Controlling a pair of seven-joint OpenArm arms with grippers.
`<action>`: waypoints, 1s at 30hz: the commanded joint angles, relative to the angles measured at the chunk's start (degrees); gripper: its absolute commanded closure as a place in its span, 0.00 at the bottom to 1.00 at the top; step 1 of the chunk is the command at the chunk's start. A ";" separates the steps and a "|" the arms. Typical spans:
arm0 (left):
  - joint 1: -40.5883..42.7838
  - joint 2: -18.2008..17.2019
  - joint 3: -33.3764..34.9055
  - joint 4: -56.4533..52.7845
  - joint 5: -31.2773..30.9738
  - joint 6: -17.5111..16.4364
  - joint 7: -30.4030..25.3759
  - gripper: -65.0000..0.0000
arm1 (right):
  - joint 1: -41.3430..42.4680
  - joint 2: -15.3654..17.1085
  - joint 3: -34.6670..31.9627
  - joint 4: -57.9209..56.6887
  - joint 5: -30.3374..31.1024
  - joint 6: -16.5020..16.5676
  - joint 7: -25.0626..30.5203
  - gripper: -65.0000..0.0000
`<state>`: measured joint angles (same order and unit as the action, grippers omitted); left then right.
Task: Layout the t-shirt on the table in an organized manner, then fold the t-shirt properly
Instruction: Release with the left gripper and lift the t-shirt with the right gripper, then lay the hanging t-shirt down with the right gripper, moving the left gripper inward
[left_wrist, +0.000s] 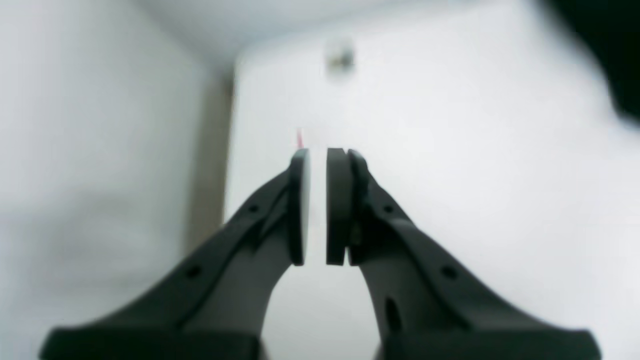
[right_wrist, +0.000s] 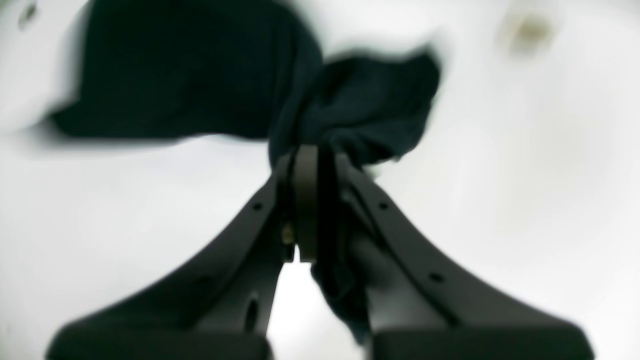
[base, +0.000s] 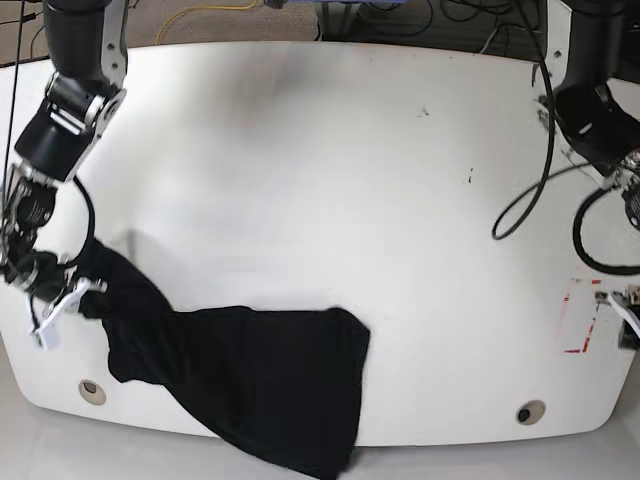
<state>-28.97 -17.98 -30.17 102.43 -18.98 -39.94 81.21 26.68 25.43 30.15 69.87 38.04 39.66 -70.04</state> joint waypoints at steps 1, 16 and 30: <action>3.17 0.70 -0.99 1.00 -0.84 -0.06 -1.21 0.94 | -4.74 -0.42 1.54 1.56 2.44 0.34 1.34 1.00; 22.86 5.98 -3.01 1.26 -0.67 -0.06 -7.93 0.94 | -32.79 -11.85 2.86 10.97 2.88 0.34 5.56 1.00; 22.95 6.42 -0.64 1.17 -0.58 -0.06 -8.73 0.94 | -51.69 -14.93 -5.76 23.01 2.88 0.34 8.81 1.00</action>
<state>-5.04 -10.87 -31.16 102.59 -18.92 -39.92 73.82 -22.24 10.04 25.12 91.90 45.36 40.60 -57.58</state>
